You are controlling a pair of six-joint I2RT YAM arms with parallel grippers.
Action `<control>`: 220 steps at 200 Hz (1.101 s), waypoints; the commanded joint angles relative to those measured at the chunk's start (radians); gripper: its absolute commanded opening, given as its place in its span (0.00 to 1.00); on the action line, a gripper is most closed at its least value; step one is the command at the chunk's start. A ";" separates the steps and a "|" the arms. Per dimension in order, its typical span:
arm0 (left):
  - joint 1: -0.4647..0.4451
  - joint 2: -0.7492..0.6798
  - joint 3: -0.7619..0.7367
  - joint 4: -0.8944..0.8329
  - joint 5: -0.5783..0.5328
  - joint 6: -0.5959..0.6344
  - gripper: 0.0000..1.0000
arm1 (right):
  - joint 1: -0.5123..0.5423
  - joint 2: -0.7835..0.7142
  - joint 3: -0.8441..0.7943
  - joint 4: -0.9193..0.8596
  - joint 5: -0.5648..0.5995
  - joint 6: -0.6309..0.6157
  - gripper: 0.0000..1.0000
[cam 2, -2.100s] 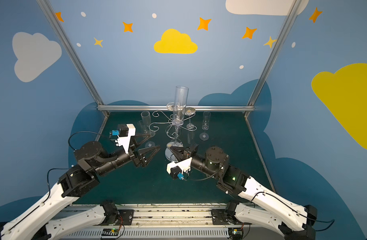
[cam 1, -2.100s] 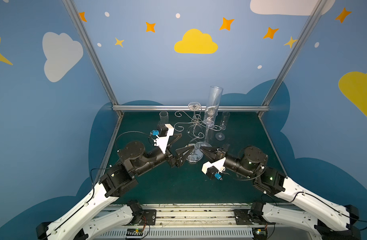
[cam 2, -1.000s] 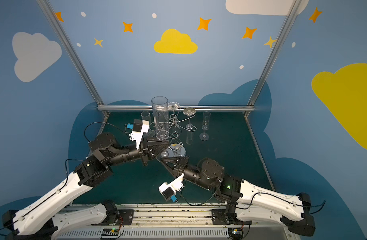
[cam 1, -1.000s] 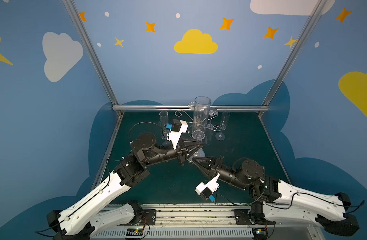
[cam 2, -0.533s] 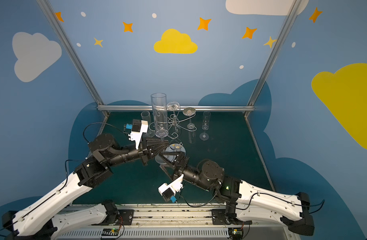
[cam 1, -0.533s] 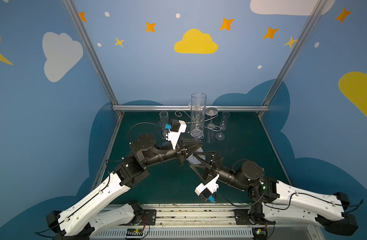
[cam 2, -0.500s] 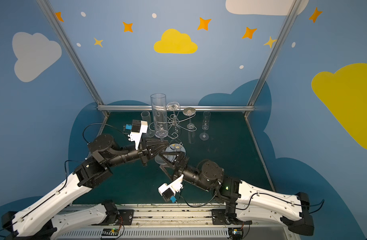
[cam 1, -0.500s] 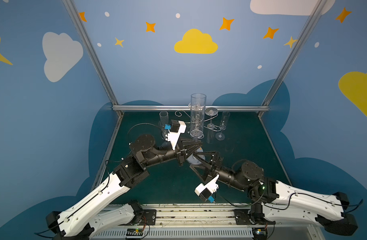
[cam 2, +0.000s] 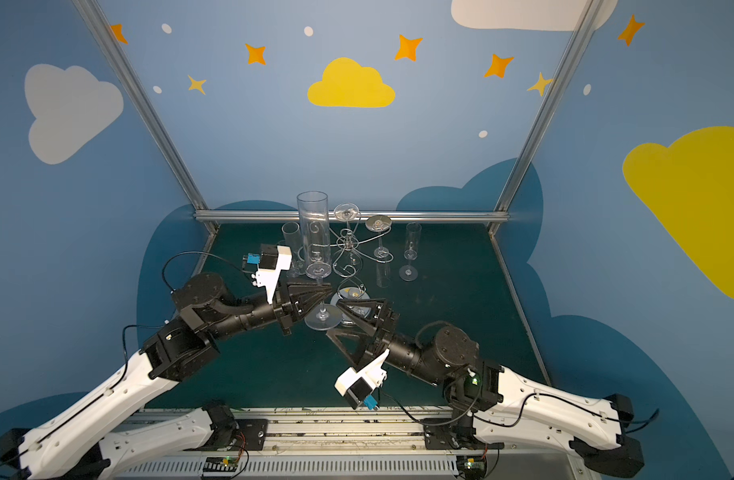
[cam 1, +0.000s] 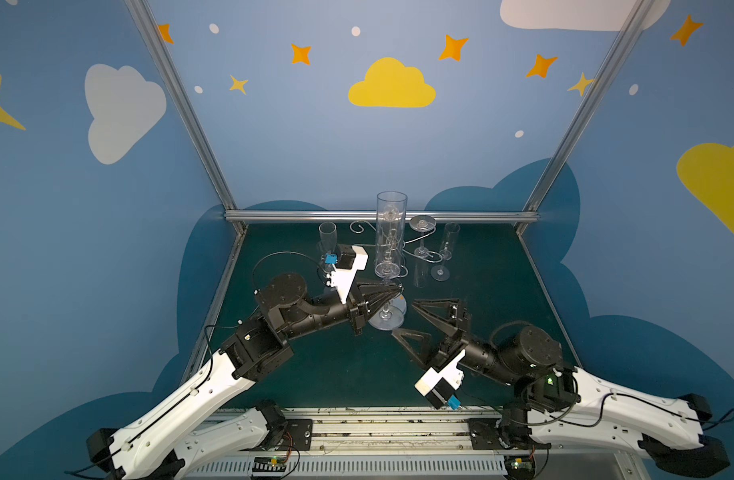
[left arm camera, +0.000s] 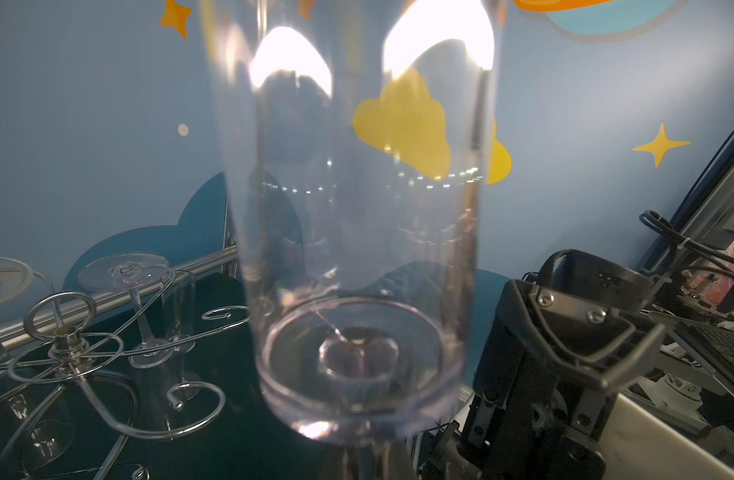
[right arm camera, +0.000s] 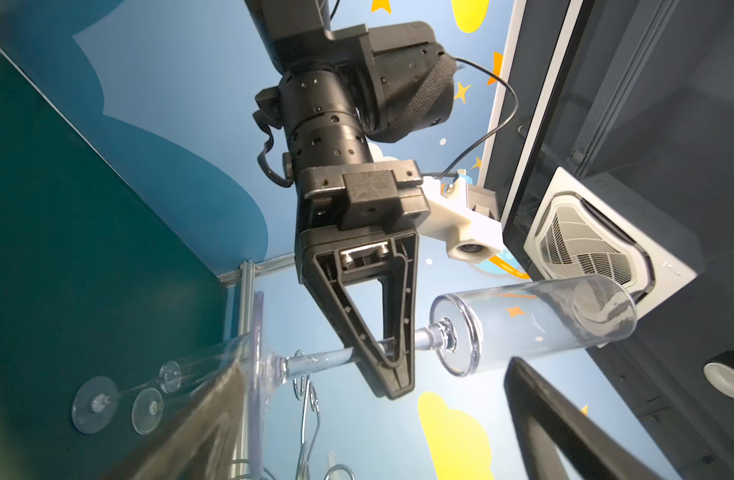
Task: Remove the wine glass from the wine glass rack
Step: 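Open the right gripper and withdraw it while the left gripper holds the flute, then bring the right gripper back to the flute held by the left gripper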
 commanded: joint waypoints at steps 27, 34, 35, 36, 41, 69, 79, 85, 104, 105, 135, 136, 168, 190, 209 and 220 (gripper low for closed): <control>-0.001 -0.038 -0.006 -0.029 -0.065 0.106 0.03 | 0.001 -0.049 0.135 -0.099 0.010 0.322 0.96; -0.001 -0.041 -0.007 -0.036 -0.070 0.120 0.03 | 0.001 -0.058 0.139 -0.099 0.001 0.356 0.96; -0.001 -0.042 -0.008 -0.037 -0.072 0.121 0.03 | 0.001 -0.059 0.139 -0.099 -0.001 0.360 0.96; -0.001 -0.042 -0.007 -0.038 -0.072 0.123 0.03 | 0.001 -0.060 0.140 -0.099 -0.002 0.363 0.96; -0.001 -0.045 -0.008 -0.044 -0.076 0.131 0.03 | 0.001 -0.066 0.141 -0.097 -0.012 0.386 0.96; -0.002 -0.060 -0.008 -0.076 -0.096 0.191 0.03 | 0.001 -0.079 0.149 -0.027 -0.001 0.518 0.97; -0.002 -0.065 -0.011 -0.087 -0.098 0.215 0.03 | 0.001 -0.074 0.170 -0.017 0.039 0.580 0.97; -0.002 -0.068 -0.011 -0.093 -0.099 0.229 0.03 | 0.001 -0.064 0.190 -0.010 0.086 0.637 0.97; -0.002 -0.074 -0.009 -0.113 -0.096 0.279 0.03 | -0.002 -0.020 0.312 -0.101 0.238 0.819 0.97; -0.003 -0.075 -0.009 -0.114 -0.096 0.282 0.03 | -0.003 -0.018 0.318 -0.108 0.240 0.827 0.97; -0.008 -0.075 0.001 -0.139 -0.091 0.350 0.03 | -0.010 0.006 0.338 -0.110 0.193 0.887 0.97; -0.008 -0.075 0.001 -0.139 -0.091 0.352 0.03 | -0.010 0.006 0.335 -0.101 0.194 0.889 0.97; -0.024 -0.072 0.002 -0.139 -0.105 0.408 0.03 | -0.066 0.062 0.365 -0.087 0.160 0.997 0.96; -0.043 -0.069 -0.001 -0.138 -0.123 0.444 0.03 | -0.137 0.116 0.435 -0.155 0.023 1.152 0.96; -0.059 -0.066 -0.001 -0.135 -0.134 0.464 0.03 | -0.181 0.158 0.484 -0.187 -0.010 1.238 0.96; -0.069 -0.065 -0.003 -0.133 -0.145 0.476 0.03 | -0.205 0.177 0.498 -0.190 -0.043 1.282 0.96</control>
